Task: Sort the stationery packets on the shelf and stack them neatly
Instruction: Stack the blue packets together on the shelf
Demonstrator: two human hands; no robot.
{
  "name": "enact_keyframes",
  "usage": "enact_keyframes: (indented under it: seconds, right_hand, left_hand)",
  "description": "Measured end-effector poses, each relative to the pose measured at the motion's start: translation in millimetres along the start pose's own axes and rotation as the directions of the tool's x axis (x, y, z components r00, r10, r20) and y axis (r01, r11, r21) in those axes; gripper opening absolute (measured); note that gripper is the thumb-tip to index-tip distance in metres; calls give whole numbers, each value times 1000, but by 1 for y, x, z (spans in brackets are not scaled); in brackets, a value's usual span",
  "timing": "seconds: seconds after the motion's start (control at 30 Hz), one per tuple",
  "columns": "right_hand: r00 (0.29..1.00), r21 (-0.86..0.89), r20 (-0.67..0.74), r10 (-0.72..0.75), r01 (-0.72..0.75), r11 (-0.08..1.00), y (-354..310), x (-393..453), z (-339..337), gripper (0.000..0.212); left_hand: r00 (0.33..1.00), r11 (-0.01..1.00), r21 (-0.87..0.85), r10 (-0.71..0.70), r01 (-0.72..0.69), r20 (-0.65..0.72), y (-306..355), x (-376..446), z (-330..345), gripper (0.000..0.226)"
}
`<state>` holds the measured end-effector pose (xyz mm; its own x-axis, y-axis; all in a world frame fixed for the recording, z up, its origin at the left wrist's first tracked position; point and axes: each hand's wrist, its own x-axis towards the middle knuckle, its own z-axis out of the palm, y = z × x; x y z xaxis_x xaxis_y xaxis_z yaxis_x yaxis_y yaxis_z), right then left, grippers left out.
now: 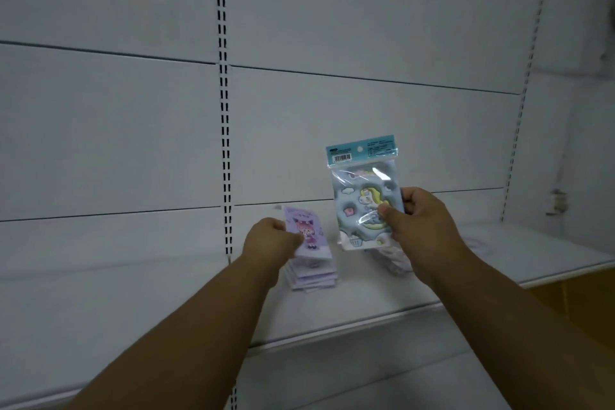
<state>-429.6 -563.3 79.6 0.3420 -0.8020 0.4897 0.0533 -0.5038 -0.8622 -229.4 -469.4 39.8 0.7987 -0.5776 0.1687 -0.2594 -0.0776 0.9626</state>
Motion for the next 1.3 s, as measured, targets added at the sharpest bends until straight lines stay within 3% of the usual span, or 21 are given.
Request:
enact_keyframes:
  seconds: [0.23, 0.33, 0.4, 0.5, 0.6, 0.67, 0.73, 0.8, 0.93, 1.03, 1.13, 1.23, 1.3]
  right_hand:
    - [999, 47, 40, 11, -13, 999, 15, 30, 21, 7]
    - [997, 72, 77, 21, -27, 997, 15, 40, 32, 8]
    - [996, 82, 87, 29, -36, 996, 17, 45, 37, 9]
    - [996, 74, 83, 37, -43, 996, 22, 52, 39, 10]
    - [993, 44, 109, 33, -38, 998, 29, 60, 32, 7]
    - [990, 19, 128, 49, -52, 998, 36, 67, 22, 7]
    - [987, -13, 150, 65, -63, 998, 44, 74, 7, 7]
    - [980, -54, 177, 88, -80, 995, 54, 81, -12, 6]
    - [951, -94, 252, 177, -158, 983, 75, 98, -54, 6]
    - [926, -124, 258, 277, -253, 960, 93, 120, -77, 14]
    - [899, -300, 249, 361, -282, 911, 114, 141, -86, 24]
    - [884, -475, 266, 385, -227, 850, 136, 156, -84, 27]
    - [867, -539, 296, 402, -195, 819, 149, 164, -78, 30]
  left_hand:
    - [999, 941, 335, -48, 40, 14, -18, 21, 20, 15]
    - [997, 854, 520, -23, -18, 72, -16, 24, 17, 6]
    - [993, 764, 640, 7, -80, 116, -15, 25, 17, 18]
    - [996, 677, 731, 34, -81, 78, -17, 31, 14, 30]
    - [980, 724, 671, 199, -160, 20, -12, 44, 17, 19]
    - [944, 816, 510, 330, -270, -27, 1, 50, 30, 18]
    - [939, 917, 225, 343, -329, -29, 21, 52, 50, 22]
    - [949, 949, 18, 314, -314, 1, 37, 56, 76, 20]
    - [956, 955, -50, 294, -294, 3, 47, 77, 127, 21]
    - [972, 970, 59, 236, -236, 7, 42, 92, 163, 25]
    - [974, 930, 292, 224, -222, 25, 34, 108, 192, 26]
    - [974, 759, 617, 218, -207, 58, 25, 120, 212, 20]
    - [980, 653, 739, 189, -169, 57, 19, 125, 218, 16]
